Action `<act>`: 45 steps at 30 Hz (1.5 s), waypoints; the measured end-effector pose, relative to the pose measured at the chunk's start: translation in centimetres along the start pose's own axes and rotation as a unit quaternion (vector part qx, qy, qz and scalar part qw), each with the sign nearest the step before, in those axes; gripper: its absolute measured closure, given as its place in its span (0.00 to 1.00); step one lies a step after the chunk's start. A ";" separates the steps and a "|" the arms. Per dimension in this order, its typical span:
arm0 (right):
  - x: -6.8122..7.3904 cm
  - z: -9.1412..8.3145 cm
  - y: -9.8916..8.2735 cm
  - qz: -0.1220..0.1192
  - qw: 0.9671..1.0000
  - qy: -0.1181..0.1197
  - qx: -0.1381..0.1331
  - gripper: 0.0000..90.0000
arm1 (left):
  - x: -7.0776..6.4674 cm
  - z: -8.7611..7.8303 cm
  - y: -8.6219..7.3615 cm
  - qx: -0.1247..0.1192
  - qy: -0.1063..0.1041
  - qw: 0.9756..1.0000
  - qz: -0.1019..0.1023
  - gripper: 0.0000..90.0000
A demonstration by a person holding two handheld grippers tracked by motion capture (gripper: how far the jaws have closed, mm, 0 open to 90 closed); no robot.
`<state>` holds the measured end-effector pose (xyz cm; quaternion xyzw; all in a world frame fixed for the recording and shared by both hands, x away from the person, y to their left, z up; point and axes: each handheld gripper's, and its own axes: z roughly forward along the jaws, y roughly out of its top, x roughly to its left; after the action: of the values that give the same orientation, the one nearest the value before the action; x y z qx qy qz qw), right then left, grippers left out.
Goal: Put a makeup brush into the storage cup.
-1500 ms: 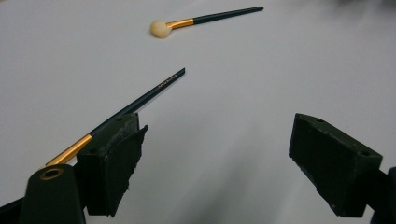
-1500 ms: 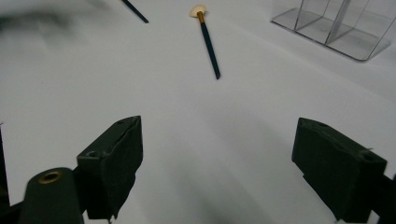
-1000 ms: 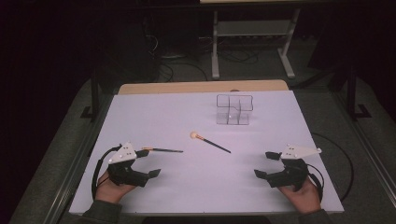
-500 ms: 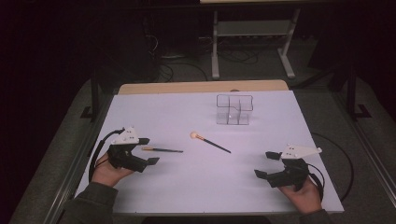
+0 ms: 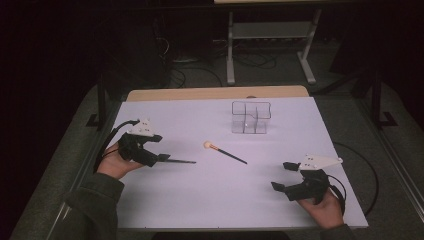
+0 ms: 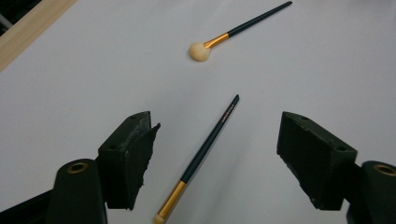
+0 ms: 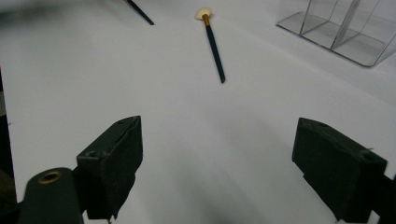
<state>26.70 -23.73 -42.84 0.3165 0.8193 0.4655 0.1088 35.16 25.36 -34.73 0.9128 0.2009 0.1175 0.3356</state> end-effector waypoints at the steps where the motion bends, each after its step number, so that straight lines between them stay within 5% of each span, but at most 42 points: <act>1: 0.0 0.0 0.0 0.000 1.000 0.000 0.000 0.17 | 0.0 0.0 0.0 0.000 0.000 1.000 0.000 0.30; 15: -0.4 0.1 0.0 -0.001 1.000 0.006 0.001 0.17 | 1.9 2.4 2.0 0.059 -0.020 0.998 0.018 0.36; 26: -0.4 -0.1 0.1 -0.004 1.000 0.010 0.003 0.18 | 1.8 5.0 1.1 0.116 -0.022 0.993 0.027 0.41; 45: -0.4 -0.1 0.0 -0.005 1.000 0.014 0.008 0.18 | 2.5 6.6 -0.3 0.158 -0.057 0.986 0.014 0.54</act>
<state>26.95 -24.02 -42.81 0.3070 0.8258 0.4629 0.0976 39.64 22.92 -39.70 0.9622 0.1847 0.0368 0.1968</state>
